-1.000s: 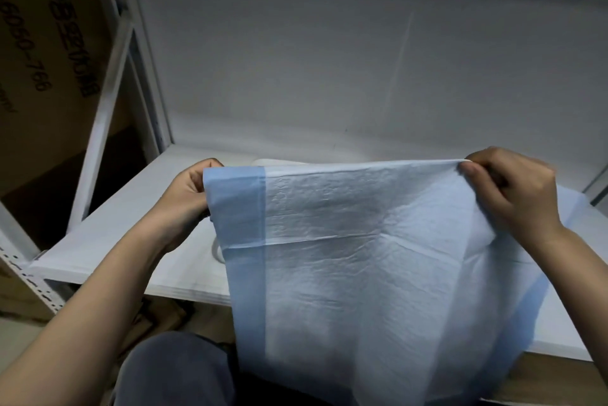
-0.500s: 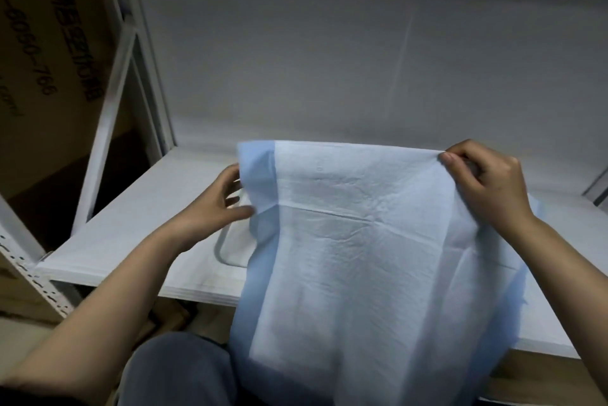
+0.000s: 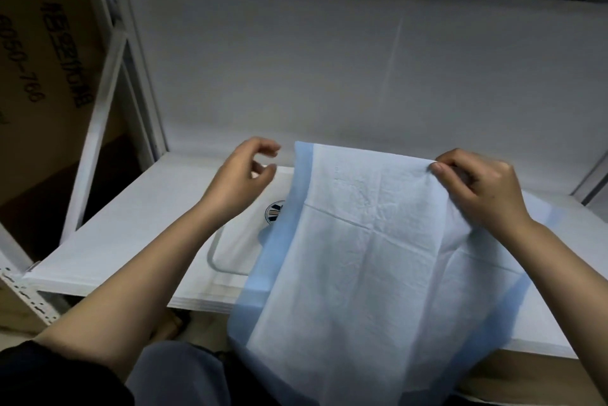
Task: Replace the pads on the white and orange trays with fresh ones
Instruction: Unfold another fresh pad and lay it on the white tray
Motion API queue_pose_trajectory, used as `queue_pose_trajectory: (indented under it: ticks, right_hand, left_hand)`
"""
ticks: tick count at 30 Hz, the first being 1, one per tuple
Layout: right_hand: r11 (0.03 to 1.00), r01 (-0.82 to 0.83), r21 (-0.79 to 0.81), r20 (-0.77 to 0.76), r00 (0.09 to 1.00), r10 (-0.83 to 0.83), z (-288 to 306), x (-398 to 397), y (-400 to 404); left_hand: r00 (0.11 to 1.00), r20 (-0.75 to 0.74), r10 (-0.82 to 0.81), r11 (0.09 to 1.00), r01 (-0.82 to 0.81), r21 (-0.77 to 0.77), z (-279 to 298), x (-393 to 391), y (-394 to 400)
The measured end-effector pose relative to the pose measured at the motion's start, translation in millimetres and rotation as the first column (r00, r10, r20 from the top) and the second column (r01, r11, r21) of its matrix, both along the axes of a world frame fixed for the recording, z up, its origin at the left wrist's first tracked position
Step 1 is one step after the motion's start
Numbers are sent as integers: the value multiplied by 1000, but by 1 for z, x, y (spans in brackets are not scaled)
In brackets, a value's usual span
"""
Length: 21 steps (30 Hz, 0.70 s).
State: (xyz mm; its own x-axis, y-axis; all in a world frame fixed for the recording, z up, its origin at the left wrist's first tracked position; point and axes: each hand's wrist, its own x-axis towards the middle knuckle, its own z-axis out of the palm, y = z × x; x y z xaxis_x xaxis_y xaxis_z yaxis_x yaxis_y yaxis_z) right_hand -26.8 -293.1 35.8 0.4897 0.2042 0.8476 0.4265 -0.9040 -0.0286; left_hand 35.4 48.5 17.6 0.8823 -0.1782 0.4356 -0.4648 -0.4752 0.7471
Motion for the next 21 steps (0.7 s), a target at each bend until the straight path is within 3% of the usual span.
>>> queue_pose_trajectory:
  ticks: [5,9,13,17,21]
  right_hand:
    - [996,-50,-68,59,997,54,9,-9,9]
    - [990,-79,-115,77,993,88,16,-17,13]
    - [993,-32,-115,41,998,37,19,-19,8]
    - [999,-13,-40,-84,996,9,17,-16,3]
    - [999,15,51,-274,962,0,14,-5,5]
  left_hand:
    - [954,39,-297,901,266,343,41,-10,-68]
    - [908,17,-419,839,380,390,57,-17,-108]
    - [947,13,-320,846,279,455,56,-9,-102]
    - [965,-92,-247,861,262,436,55,-1,-72]
    - [997,3,-76,811,61,582,62,-2,-58]
